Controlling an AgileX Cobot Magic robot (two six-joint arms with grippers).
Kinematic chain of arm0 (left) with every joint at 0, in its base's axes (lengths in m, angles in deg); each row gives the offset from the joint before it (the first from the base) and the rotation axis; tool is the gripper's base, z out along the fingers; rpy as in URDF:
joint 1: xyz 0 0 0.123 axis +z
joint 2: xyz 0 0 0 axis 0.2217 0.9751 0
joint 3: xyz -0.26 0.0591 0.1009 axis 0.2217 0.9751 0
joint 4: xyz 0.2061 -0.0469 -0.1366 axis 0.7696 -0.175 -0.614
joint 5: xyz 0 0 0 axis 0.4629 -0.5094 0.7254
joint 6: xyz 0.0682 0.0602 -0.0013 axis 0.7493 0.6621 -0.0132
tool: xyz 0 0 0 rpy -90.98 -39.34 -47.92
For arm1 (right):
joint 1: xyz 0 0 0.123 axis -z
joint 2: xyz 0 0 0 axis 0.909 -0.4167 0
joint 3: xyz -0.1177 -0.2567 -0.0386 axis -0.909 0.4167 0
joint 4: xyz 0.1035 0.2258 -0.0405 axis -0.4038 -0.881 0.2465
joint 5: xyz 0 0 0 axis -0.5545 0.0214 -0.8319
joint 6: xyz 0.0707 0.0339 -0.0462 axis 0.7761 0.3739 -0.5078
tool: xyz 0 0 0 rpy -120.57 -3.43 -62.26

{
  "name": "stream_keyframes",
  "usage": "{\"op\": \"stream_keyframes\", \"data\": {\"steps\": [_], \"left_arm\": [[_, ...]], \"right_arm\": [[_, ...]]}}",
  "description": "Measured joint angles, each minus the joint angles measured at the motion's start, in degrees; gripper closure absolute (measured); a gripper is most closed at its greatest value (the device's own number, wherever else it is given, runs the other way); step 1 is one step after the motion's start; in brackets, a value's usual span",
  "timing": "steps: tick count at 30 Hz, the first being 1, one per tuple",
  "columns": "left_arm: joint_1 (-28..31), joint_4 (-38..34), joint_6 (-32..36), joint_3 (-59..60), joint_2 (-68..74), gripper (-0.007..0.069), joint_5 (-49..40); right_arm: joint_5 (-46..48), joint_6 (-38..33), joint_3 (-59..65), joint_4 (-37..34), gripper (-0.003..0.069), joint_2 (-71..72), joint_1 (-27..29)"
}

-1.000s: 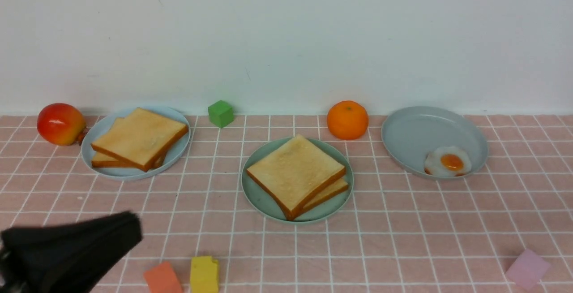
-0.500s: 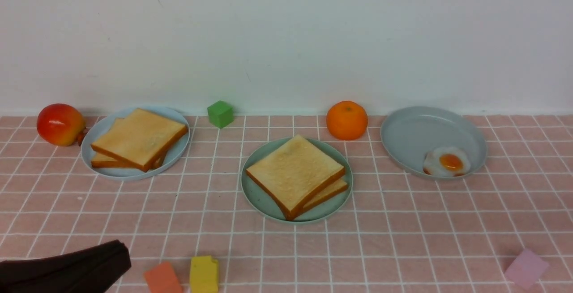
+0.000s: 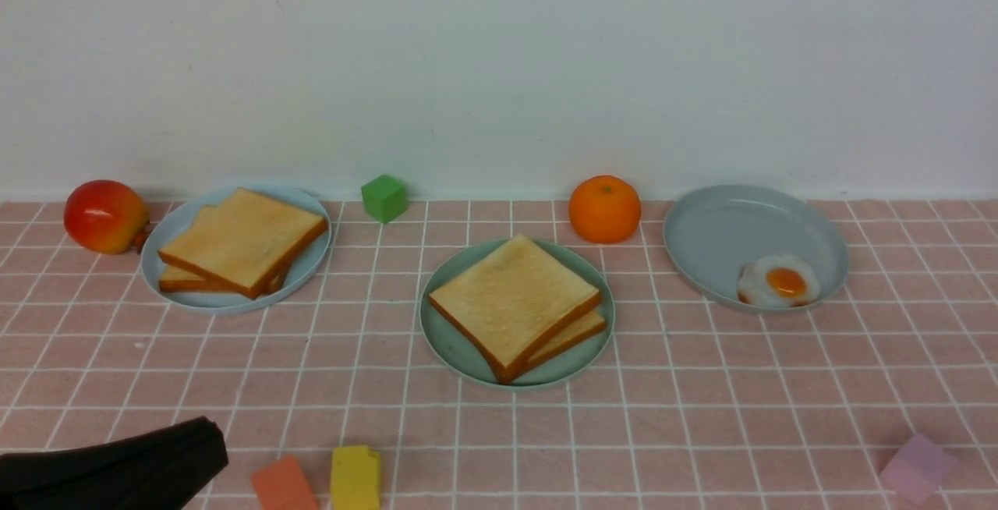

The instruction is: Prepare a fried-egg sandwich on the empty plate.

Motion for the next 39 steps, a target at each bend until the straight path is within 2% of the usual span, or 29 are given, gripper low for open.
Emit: {"op": "stream_keyframes", "data": {"steps": [4,7,8,12,20,35,37,39], "left_arm": [[0.0,0.0,0.0,0.0,0.0,0.0637,0.0],[0.0,0.0,0.0,0.0,0.0,0.0636,0.0],[0.0,0.0,0.0,0.0,0.0,0.0635,0.0],[0.0,0.0,0.0,0.0,0.0,0.0631,0.1],[0.0,-0.2,0.1,0.0,0.1,0.0627,0.1],[0.0,-0.2,0.1,0.0,0.5,0.0617,-0.1],[0.0,-0.2,0.1,0.0,0.5,0.0615,-0.1],[0.0,-0.2,0.1,0.0,0.5,0.0612,-0.1]], "right_arm": [[-13.2,-0.5,6.4,-1.3,0.0566,2.7,4.5],[-24.5,-0.5,17.3,-1.7,0.0576,4.8,8.4],[-25.6,-0.5,18.7,-1.8,0.0583,5.1,8.6],[-36.0,-0.3,33.7,-2.8,0.0667,11.6,10.0],[-32.0,-1.0,36.5,-3.7,0.0669,12.9,10.1],[-32.8,-1.7,36.5,-3.1,0.0665,12.9,10.1],[-33.0,-2.7,36.5,-4.0,0.0665,12.9,10.1],[-33.0,-6.7,36.5,-7.2,0.0665,12.9,10.1]]}}
